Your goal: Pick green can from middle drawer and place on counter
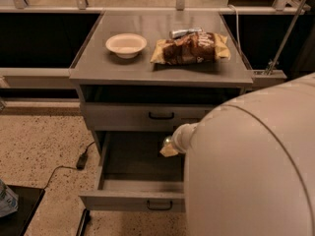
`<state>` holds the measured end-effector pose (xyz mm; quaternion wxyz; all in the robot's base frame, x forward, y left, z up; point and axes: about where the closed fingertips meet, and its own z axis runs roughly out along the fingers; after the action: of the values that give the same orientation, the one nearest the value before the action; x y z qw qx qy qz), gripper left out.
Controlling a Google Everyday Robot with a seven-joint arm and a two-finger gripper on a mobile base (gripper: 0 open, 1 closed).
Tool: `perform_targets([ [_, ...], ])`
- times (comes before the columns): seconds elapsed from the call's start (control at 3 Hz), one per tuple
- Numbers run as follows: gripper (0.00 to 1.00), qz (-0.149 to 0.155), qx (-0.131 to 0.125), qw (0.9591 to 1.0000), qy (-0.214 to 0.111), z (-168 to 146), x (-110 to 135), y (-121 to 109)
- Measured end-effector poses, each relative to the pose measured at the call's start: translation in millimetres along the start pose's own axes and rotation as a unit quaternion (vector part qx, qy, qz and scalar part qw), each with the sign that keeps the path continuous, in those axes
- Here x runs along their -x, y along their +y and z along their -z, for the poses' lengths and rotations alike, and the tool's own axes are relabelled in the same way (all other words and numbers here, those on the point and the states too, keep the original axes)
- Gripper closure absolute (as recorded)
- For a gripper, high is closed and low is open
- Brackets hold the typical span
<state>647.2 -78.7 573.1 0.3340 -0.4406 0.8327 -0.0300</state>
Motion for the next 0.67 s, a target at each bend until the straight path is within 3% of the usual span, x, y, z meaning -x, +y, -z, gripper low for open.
perform_targets([
  [0.33,1.0,0.042,-0.03,0.9984,-0.022,47,18,-5],
  [0.67,1.0,0.097,-0.053,0.9927,-0.046,87,29,-7],
])
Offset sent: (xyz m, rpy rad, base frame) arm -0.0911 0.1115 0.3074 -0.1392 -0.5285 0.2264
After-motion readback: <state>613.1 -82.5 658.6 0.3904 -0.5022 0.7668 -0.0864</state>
